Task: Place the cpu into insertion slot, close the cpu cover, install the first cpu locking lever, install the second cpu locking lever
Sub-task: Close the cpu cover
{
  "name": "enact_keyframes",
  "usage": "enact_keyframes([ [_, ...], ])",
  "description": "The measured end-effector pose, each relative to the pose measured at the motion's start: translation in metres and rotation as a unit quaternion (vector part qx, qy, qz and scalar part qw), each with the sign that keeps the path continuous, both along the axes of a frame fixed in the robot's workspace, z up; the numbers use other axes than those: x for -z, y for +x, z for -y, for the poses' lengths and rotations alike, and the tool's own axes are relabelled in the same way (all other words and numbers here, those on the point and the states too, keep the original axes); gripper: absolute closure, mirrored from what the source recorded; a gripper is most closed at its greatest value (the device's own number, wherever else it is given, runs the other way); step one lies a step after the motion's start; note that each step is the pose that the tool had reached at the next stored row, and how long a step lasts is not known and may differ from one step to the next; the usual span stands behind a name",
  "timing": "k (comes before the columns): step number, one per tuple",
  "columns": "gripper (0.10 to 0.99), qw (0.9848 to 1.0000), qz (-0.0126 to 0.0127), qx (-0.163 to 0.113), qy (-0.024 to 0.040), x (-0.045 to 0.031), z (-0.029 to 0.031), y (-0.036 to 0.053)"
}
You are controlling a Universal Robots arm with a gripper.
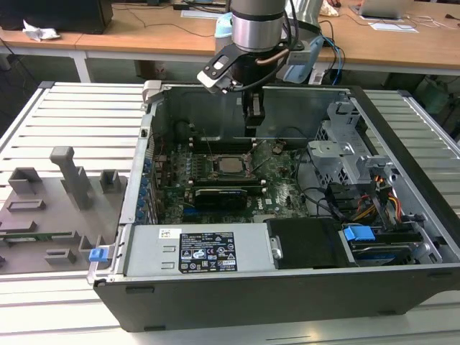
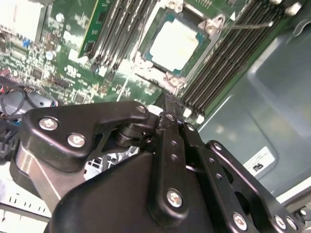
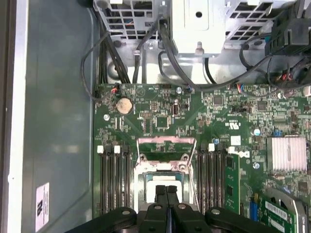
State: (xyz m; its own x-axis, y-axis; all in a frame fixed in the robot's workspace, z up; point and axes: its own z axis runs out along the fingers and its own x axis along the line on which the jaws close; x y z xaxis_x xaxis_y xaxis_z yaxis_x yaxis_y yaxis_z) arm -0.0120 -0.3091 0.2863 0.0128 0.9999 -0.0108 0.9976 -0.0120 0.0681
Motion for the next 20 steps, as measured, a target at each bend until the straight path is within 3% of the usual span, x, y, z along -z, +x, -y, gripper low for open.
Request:
enact_keyframes([
  [3,0.98,1.0,0.0,0.0,0.0001,0.0006,0.0,0.0067],
  [6,0.98,1.0,-0.0047,0.0,0.0002,0.0031,0.0021,0.0104],
  [7,0.98,1.0,-0.0051,-0.002,0.0003,0.0054,0.0075,0.0105],
  [10,0.98,0.9999,-0.007,-0.014,0.0003,0.0084,0.009,0.0112],
  [14,0.98,0.9991,-0.0077,-0.042,0.0004,0.0097,0.0091,0.014],
  [20,0.98,0.9988,-0.0084,-0.047,0.0014,0.0123,0.009,0.0237],
])
